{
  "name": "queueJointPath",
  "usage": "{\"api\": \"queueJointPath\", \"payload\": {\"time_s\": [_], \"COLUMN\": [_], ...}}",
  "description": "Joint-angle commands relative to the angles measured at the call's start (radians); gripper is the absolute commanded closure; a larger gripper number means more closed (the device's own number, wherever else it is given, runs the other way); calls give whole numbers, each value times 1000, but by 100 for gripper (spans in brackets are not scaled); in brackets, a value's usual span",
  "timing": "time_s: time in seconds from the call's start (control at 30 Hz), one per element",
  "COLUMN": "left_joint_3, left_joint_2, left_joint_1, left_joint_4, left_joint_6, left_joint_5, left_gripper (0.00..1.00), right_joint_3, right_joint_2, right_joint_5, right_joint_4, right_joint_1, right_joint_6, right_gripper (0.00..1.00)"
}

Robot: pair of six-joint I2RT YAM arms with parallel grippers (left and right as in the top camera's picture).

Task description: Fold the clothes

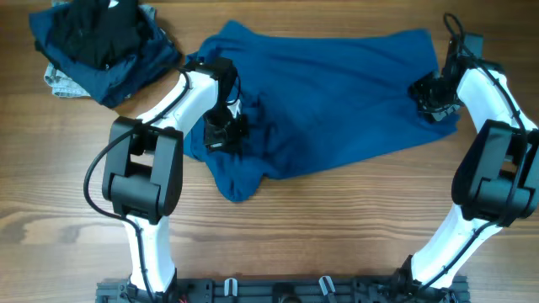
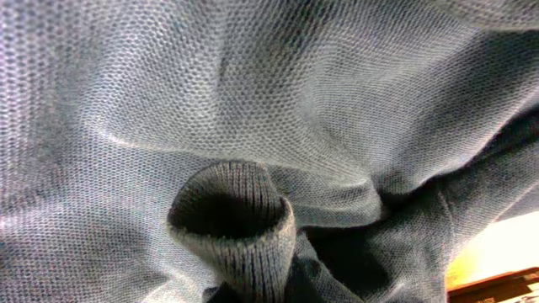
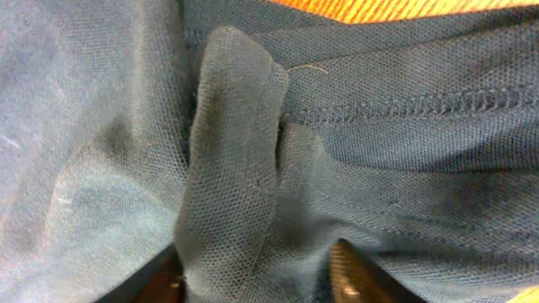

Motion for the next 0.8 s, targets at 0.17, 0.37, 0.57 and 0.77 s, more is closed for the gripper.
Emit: {"api": "queueJointPath", "payload": {"time_s": [0.17, 0.37, 0.57, 0.77], "left_joint_3": [-8, -8, -8, -8], "left_joint_2": [-54, -126, -186, -224], "left_joint_1": [5, 5, 5, 5], "left_joint_4": [-5, -13, -74, -117], "left_joint_6": [2, 2, 2, 2], "left_joint_5": [-27, -46, -46, -49], "left_gripper": [96, 96, 96, 96], "right_joint_3": [58, 127, 175, 175], "right_joint_2": [23, 23, 10, -30], "right_joint_5": [21, 44, 99, 100], "right_joint_4": [-73, -184, -312, -381], "right_joint_1": [-19, -39, -39, -39], "right_joint_6": [7, 5, 4, 4], "right_gripper": [76, 85, 96, 96]}}
